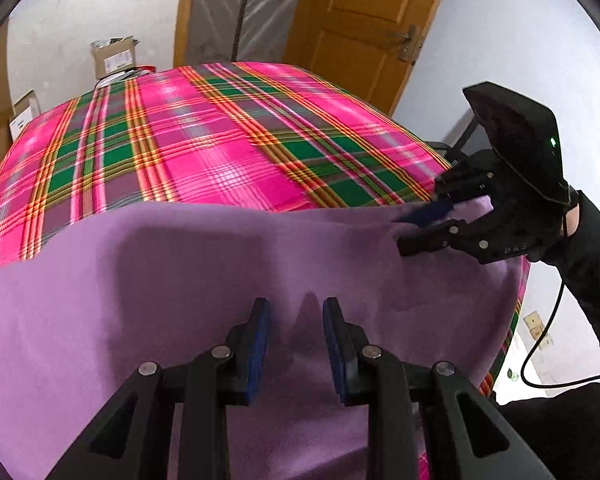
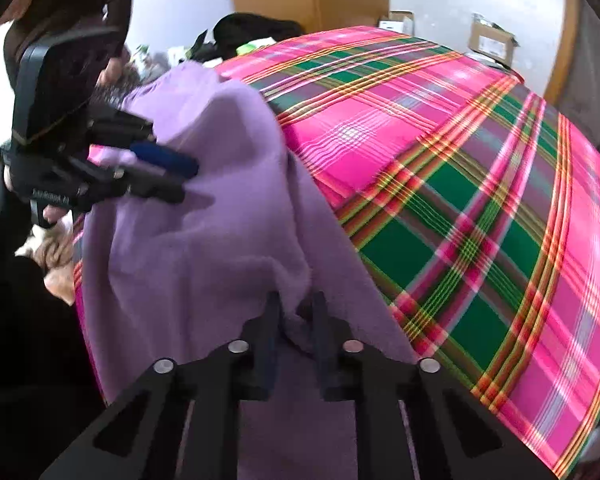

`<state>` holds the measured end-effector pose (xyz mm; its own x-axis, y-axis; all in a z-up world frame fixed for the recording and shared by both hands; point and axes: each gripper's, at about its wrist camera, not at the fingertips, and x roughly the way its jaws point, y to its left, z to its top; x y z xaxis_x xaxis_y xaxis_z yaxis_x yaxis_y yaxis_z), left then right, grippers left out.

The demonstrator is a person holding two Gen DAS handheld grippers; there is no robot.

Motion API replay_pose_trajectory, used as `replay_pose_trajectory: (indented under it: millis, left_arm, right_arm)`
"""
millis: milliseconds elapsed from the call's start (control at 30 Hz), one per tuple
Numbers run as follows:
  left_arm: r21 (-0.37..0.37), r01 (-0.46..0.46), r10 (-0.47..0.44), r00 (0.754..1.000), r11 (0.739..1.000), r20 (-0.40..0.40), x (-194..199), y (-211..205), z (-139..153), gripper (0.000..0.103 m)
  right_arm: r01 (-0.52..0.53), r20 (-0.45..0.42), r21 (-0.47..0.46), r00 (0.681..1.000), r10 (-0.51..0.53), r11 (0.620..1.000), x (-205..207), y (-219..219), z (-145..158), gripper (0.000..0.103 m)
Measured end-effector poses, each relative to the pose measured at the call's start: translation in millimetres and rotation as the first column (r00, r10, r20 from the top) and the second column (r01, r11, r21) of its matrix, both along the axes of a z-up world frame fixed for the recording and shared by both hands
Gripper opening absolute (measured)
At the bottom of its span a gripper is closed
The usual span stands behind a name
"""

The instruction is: Fold clothes

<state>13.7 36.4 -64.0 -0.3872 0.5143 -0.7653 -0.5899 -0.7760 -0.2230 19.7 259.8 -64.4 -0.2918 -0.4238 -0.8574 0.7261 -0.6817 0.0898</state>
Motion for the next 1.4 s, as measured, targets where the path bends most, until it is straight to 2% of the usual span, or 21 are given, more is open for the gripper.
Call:
replay_pose_trajectory:
  millis: [267, 400, 533, 700, 800, 967, 1100, 1267, 1400]
  left_arm:
    - [0.005, -0.028, 0.028, 1.0, 1.0, 0.001, -7.2, -6.6, 1.1, 0.028]
    - [0.013, -0.055, 0.055, 0.998, 0.998, -0.002, -11.3, -12.3, 2.3, 0.028]
    - [0.018, -0.077, 0.078, 0.997, 0.997, -0.01, -12.4, -20.1, 6.5, 0.028]
    - [0.004, -0.07, 0.07, 0.997, 0.998, -0.03, -16.0, -20.7, 11.6, 0.028]
    - [-0.012, -0.034, 0.034, 0.998, 0.999, -0.045, -20.4, -12.5, 16.2, 0.028]
    - [-0.058, 0.061, -0.064, 0.996, 0.996, -0.06, -32.9, 10.5, 17.4, 0.028]
    - [-0.096, 0.143, -0.149, 0.987, 0.985, -0.061, -40.9, 29.5, 13.0, 0.029]
    - [-0.149, 0.237, -0.248, 0.967, 0.96, -0.06, -46.6, 52.3, 5.7, 0.029]
    - [-0.186, 0.29, -0.307, 0.949, 0.939, -0.072, -48.5, 64.6, 2.3, 0.029]
  right_arm:
    - [0.053, -0.061, 0.062, 0.997, -0.049, 0.997, -15.9, -3.2, 9.8, 0.007]
    - [0.089, -0.06, 0.112, 0.995, -0.083, 0.99, -24.4, -3.4, 0.8, 0.008]
    - [0.116, -0.069, 0.099, 0.992, -0.11, 0.988, -17.6, 2.9, 5.0, 0.01]
    - [0.149, -0.091, 0.142, 0.986, -0.137, 0.979, -7.9, 10.7, 10.6, 0.012]
    - [0.173, -0.096, 0.151, 0.982, -0.16, 0.973, -1.7, 20.7, 12.8, 0.015]
    - [0.207, -0.093, 0.148, 0.976, -0.195, 0.967, 12.1, 44.8, 13.2, 0.03]
    - [0.229, -0.083, 0.147, 0.972, -0.219, 0.962, 22.2, 70.9, 13.0, 0.032]
    - [0.239, -0.051, 0.178, 0.971, -0.234, 0.955, 22.0, 84.3, 2.5, 0.033]
    - [0.235, -0.038, 0.164, 0.972, -0.231, 0.958, 21.0, 87.5, 0.6, 0.033]
